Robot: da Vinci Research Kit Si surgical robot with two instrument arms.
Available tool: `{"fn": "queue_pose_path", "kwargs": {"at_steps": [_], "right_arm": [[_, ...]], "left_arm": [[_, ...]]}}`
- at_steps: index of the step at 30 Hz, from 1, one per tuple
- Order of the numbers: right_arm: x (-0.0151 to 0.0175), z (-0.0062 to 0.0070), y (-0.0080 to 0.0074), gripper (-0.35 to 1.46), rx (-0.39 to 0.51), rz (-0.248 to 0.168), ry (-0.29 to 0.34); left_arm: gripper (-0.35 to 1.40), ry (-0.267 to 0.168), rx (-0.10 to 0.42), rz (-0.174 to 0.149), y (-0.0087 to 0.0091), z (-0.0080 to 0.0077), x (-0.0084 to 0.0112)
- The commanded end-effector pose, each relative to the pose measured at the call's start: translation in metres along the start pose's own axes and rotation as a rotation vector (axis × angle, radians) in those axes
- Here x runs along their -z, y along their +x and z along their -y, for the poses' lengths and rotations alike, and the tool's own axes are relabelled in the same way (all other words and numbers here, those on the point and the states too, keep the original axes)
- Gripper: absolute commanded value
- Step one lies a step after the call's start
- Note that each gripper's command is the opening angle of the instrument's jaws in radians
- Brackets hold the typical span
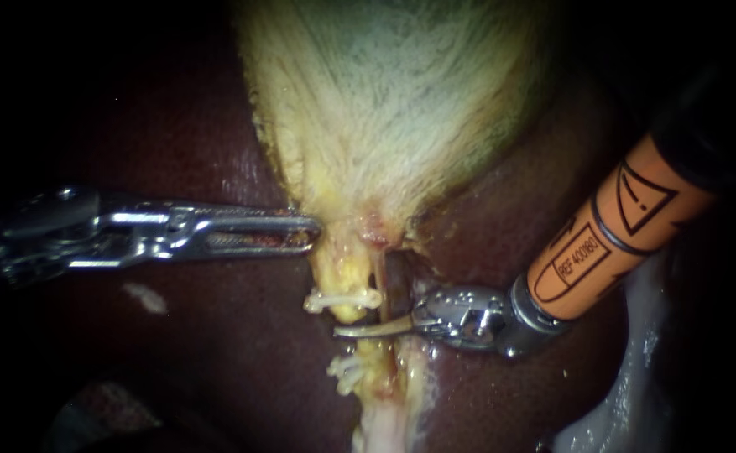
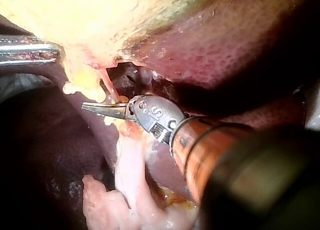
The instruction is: Go back from the cut left tube
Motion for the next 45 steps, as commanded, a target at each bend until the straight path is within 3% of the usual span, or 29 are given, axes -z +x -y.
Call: {"fn": "queue_pose_path", "kwargs": {"at_steps": [1, 11, 17, 22, 27, 32, 36, 40, 45], "right_arm": [[0.0000, 0.0000, 0.0000, -0.35, 0.000, 0.000, 0.000], [-0.0001, 0.0005, 0.0000, -0.35, 0.001, 0.001, 0.002], [-0.0004, 0.0006, 0.0002, 0.36, 0.001, -0.004, -0.010], [-0.0005, 0.0006, 0.0003, 0.73, 0.007, -0.013, -0.030], [-0.0006, 0.0006, 0.0003, 0.84, 0.024, -0.010, -0.032], [-0.0004, 0.0009, 0.0003, 0.84, 0.025, -0.009, -0.030], [0.0004, 0.0020, 0.0002, 0.99, 0.061, -0.005, -0.021], [0.0022, 0.0035, 0.0003, 0.99, 0.120, -0.001, -0.010], [0.0047, 0.0047, 0.0010, 1.20, 0.226, -0.018, -0.067]], "left_arm": [[-0.35, 0.000, 0.000, 0.000, 0.0000, 0.0000, 0.0000], [-0.35, 0.000, 0.000, 0.000, 0.0000, 0.0000, 0.0000], [-0.35, 0.000, 0.000, 0.000, 0.0000, 0.0000, 0.0000], [-0.35, 0.000, 0.000, 0.000, 0.0000, 0.0000, 0.0000], [-0.35, 0.000, 0.000, 0.000, 0.0000, 0.0000, 0.0000], [-0.35, 0.000, 0.000, 0.000, 0.0000, 0.0000, 0.0000], [-0.35, 0.001, 0.000, -0.001, 0.0000, 0.0000, 0.0001], [-0.35, 0.001, 0.000, -0.001, 0.0000, -0.0001, 0.0002], [-0.35, 0.002, 0.000, -0.001, -0.0001, -0.0002, 0.0001]]}}
